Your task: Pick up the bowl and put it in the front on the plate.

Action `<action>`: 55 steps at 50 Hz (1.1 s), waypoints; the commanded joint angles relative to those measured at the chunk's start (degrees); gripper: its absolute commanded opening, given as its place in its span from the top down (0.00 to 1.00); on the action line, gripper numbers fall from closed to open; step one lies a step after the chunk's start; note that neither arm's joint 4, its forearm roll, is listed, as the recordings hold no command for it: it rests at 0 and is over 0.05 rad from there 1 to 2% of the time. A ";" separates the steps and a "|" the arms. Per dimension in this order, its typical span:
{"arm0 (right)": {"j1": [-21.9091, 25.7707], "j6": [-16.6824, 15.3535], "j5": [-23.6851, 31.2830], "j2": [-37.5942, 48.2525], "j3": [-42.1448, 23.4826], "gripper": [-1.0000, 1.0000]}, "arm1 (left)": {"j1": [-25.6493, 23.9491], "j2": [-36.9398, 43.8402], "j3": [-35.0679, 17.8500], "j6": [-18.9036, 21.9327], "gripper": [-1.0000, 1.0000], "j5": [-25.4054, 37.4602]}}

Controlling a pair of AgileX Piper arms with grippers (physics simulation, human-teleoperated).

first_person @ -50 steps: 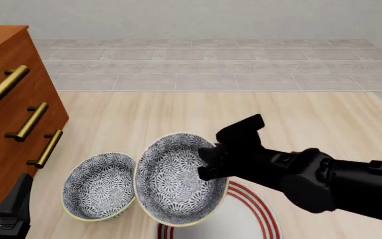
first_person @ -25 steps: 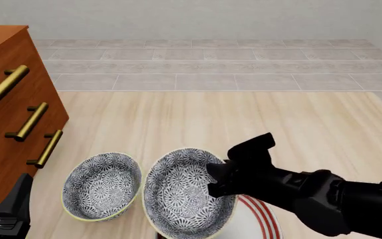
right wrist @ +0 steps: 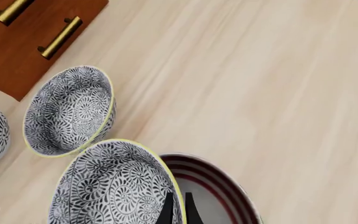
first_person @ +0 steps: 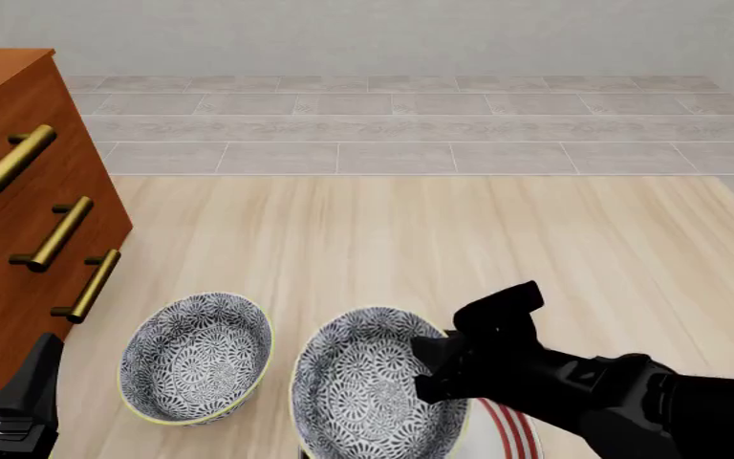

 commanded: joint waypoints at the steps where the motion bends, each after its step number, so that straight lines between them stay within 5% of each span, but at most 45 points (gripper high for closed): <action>1: 0.13 1.19 -1.80 0.75 1.72 1.00 | 0.00 0.00 0.00 0.00 0.00 0.00; 55: -2.18 1.33 -8.03 8.19 5.84 1.00 | 0.00 0.00 0.00 0.00 0.00 0.00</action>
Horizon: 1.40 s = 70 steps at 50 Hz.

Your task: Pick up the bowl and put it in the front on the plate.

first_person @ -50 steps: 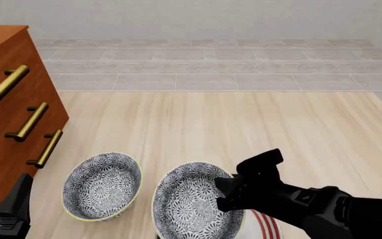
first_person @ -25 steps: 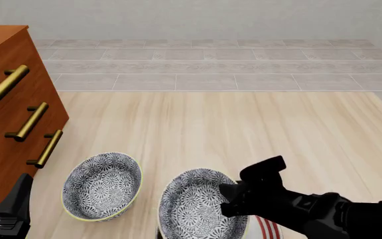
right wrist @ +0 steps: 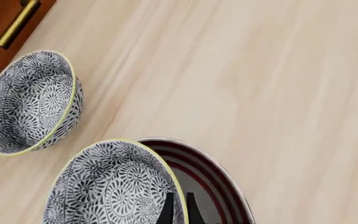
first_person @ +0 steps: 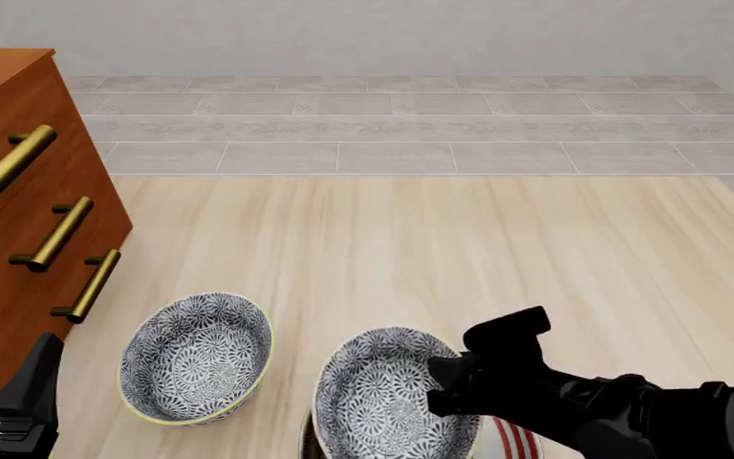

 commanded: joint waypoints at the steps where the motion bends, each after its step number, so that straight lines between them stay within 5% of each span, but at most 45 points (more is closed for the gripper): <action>1: 0.28 1.25 -2.07 2.47 1.24 1.00 | 0.00 0.00 0.00 0.00 0.00 0.00; 11: 0.56 1.45 -2.94 3.69 1.74 1.00 | 0.00 0.00 0.00 0.00 0.00 0.00; 12: 0.21 0.29 -2.02 2.99 1.29 0.00 | 0.00 0.00 0.00 0.00 0.00 0.00; 44: -0.62 -5.35 7.23 -14.43 -1.79 0.00 | 0.00 0.00 0.00 0.00 0.00 0.00; 51: -3.58 -10.13 7.16 -14.63 -3.54 0.00 | 0.00 0.00 0.00 0.00 0.00 0.00; 70: -5.15 -11.85 11.05 -27.13 -4.79 0.00 | 0.00 0.00 0.00 0.00 0.00 0.00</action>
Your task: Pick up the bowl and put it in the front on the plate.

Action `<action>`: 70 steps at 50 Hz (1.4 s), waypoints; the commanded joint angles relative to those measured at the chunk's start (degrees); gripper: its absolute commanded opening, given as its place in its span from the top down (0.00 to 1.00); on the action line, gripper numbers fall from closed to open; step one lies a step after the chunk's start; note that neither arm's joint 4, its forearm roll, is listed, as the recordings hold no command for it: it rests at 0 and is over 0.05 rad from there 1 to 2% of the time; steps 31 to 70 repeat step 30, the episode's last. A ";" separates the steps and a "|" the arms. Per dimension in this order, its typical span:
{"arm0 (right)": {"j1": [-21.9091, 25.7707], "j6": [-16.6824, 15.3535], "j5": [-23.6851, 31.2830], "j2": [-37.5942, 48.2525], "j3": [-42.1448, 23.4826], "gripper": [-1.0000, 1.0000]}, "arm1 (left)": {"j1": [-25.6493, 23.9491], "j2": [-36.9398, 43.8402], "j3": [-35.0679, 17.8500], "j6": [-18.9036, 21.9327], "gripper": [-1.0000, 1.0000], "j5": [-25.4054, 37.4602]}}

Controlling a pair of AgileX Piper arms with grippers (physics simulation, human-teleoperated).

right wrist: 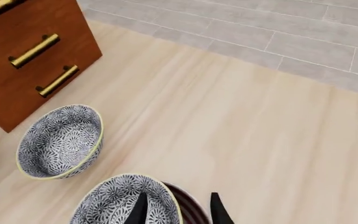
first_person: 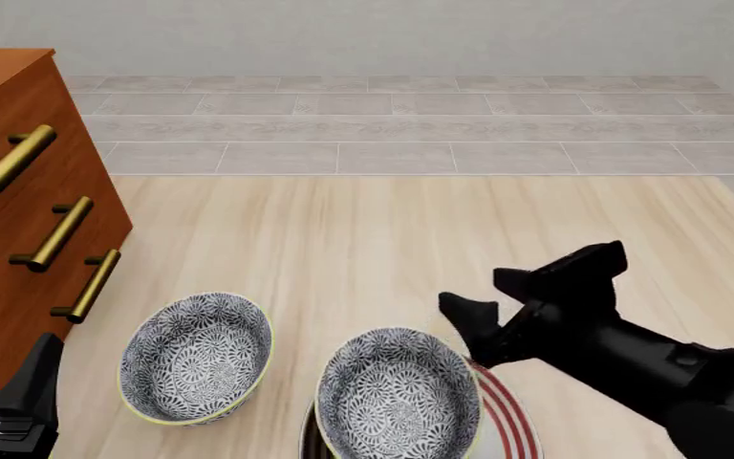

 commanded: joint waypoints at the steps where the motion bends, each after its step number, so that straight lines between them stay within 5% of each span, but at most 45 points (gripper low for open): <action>1: -0.04 -1.22 2.17 -6.58 -0.89 0.00 | 0.00 0.00 0.00 0.00 0.00 0.00; 16: -0.55 0.42 -0.50 -17.41 2.21 0.00 | 0.00 0.00 0.00 0.00 0.00 0.00; 30: 6.18 3.52 0.40 -33.62 9.20 0.00 | 0.00 0.00 0.00 0.00 0.00 0.00; 70: 6.18 3.52 0.40 -33.62 9.20 0.00 | 0.00 0.00 0.00 0.00 0.00 0.00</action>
